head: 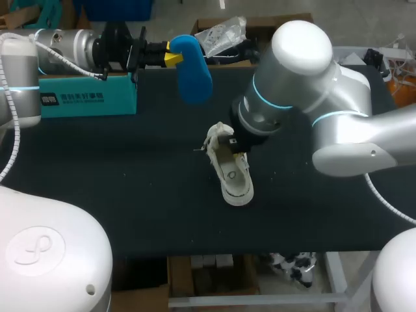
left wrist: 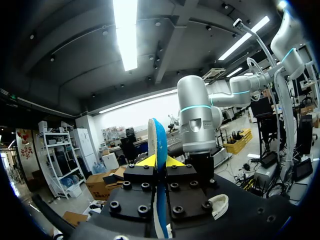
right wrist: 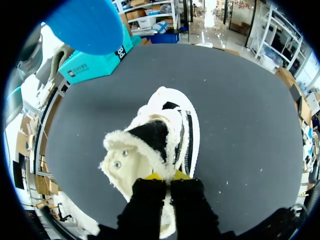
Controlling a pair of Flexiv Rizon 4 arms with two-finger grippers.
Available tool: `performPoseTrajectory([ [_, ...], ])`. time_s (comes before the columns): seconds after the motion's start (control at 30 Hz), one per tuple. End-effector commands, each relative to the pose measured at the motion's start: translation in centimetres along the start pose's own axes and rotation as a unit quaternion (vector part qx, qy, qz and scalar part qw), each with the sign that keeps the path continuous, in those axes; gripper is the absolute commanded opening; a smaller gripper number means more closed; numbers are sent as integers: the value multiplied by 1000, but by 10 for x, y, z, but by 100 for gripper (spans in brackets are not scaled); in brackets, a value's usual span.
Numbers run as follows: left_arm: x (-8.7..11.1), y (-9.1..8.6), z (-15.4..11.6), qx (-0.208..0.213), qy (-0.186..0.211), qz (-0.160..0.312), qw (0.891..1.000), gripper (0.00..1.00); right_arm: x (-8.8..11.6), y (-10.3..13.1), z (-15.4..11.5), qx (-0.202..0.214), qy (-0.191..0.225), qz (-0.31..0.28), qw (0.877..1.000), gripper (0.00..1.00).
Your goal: Open the shoe tongue, take the insole out of the shoe, put the insole back into the shoe, and pack the shoe into the shoebox
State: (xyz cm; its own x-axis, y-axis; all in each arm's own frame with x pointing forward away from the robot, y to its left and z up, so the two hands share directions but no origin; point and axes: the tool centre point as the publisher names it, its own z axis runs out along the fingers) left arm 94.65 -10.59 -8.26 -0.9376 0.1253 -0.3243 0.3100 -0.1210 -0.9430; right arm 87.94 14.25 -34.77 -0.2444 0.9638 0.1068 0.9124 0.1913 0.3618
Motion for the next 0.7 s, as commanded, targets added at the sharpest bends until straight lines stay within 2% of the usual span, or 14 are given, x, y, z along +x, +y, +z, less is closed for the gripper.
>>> performPoseTrajectory([
  [0.03, 0, 3, 0, 4, 2, 0, 1000, 0, -6, -5, -6, -64, 0, 2, 998, 0],
  [0.43, 2, 5, 8, 5, 13, -4, 1000, 0, -9, -13, -7, -62, 6, 10, 998, 0],
  [0.47, 3, 5, 8, 6, 14, -3, 1000, 0, -9, -13, -7, -62, 5, 10, 998, 13],
  [0.5, 4, 5, 9, 6, 17, -3, 1000, 0, -10, -13, -9, -65, 7, 9, 998, 53],
  [0.53, 5, 5, 10, 8, 22, -2, 1000, 0, -11, -14, -10, -68, 10, 5, 998, 100],
  [0.7, 15, 6, 18, 12, 35, -5, 999, 0, -19, -9, -25, -75, 21, -19, 997, 100],
])
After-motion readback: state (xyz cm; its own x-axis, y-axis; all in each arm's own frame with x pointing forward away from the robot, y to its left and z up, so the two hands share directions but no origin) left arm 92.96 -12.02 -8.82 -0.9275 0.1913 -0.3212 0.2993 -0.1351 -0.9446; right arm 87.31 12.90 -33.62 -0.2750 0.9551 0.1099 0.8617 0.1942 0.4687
